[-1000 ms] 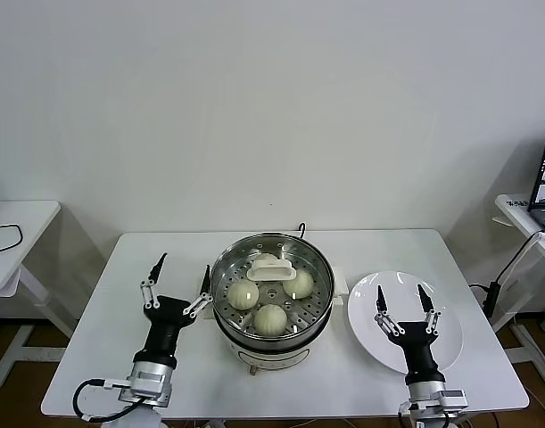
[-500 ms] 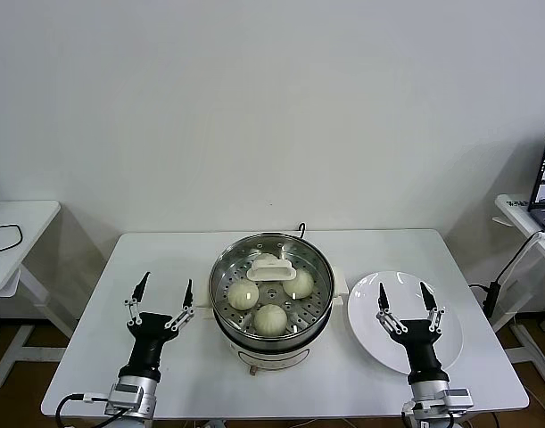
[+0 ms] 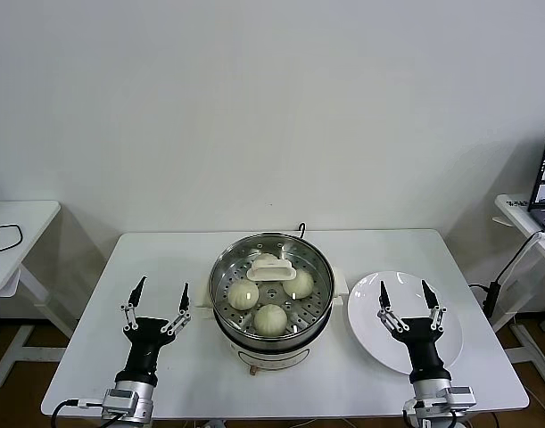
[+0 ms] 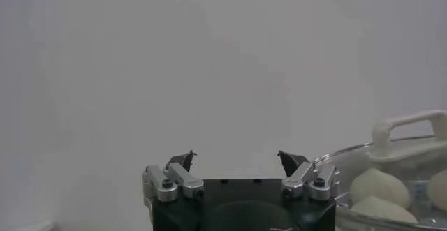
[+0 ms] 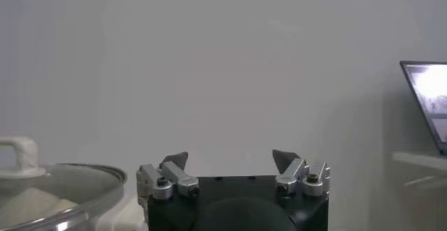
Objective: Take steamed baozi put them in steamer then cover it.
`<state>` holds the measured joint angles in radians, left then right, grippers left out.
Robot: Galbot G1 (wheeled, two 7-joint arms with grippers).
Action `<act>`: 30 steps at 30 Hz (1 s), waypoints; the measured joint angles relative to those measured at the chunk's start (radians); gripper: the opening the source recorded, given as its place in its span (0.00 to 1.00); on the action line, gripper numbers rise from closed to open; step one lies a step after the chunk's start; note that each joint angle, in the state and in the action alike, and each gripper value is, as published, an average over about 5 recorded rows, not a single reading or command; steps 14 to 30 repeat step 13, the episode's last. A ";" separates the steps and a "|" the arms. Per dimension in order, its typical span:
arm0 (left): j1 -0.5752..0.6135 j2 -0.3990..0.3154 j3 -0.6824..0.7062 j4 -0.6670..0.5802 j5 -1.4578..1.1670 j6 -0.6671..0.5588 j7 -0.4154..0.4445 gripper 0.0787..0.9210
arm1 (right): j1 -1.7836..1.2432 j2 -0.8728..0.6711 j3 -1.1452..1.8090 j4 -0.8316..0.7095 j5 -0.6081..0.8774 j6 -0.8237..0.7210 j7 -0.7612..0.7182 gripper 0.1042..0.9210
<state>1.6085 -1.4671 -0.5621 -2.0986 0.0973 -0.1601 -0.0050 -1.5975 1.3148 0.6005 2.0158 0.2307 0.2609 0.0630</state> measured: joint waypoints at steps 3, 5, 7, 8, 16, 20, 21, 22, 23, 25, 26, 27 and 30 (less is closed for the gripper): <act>0.004 -0.003 -0.003 -0.001 -0.003 0.000 0.002 0.88 | 0.003 -0.002 -0.001 0.002 0.000 -0.008 0.000 0.88; 0.007 -0.003 -0.006 -0.002 -0.003 0.000 0.003 0.88 | 0.005 -0.002 -0.001 0.002 0.000 -0.012 0.000 0.88; 0.010 -0.004 -0.009 -0.003 -0.003 -0.001 0.006 0.88 | 0.006 -0.003 -0.002 0.004 0.000 -0.016 0.000 0.88; 0.012 -0.004 -0.010 -0.004 -0.003 -0.001 0.007 0.88 | 0.007 -0.003 -0.002 0.006 0.000 -0.018 0.000 0.88; 0.018 -0.005 -0.012 -0.010 -0.002 -0.002 0.013 0.88 | 0.003 -0.002 -0.004 0.015 0.000 -0.026 0.000 0.88; 0.018 -0.005 -0.012 -0.010 -0.002 -0.002 0.013 0.88 | 0.003 -0.002 -0.004 0.015 0.000 -0.026 0.000 0.88; 0.018 -0.005 -0.012 -0.010 -0.002 -0.002 0.013 0.88 | 0.003 -0.002 -0.004 0.015 0.000 -0.026 0.000 0.88; 0.018 -0.005 -0.012 -0.010 -0.002 -0.002 0.013 0.88 | 0.003 -0.002 -0.004 0.015 0.000 -0.026 0.000 0.88; 0.018 -0.005 -0.012 -0.010 -0.002 -0.002 0.013 0.88 | 0.003 -0.002 -0.004 0.015 0.000 -0.026 0.000 0.88; 0.018 -0.005 -0.012 -0.010 -0.002 -0.002 0.013 0.88 | 0.003 -0.002 -0.004 0.015 0.000 -0.026 0.000 0.88; 0.018 -0.005 -0.012 -0.010 -0.002 -0.002 0.013 0.88 | 0.003 -0.002 -0.004 0.015 0.000 -0.026 0.000 0.88; 0.018 -0.005 -0.012 -0.010 -0.002 -0.002 0.013 0.88 | 0.003 -0.002 -0.004 0.015 0.000 -0.026 0.000 0.88; 0.018 -0.005 -0.012 -0.010 -0.002 -0.002 0.013 0.88 | 0.003 -0.002 -0.004 0.015 0.000 -0.026 0.000 0.88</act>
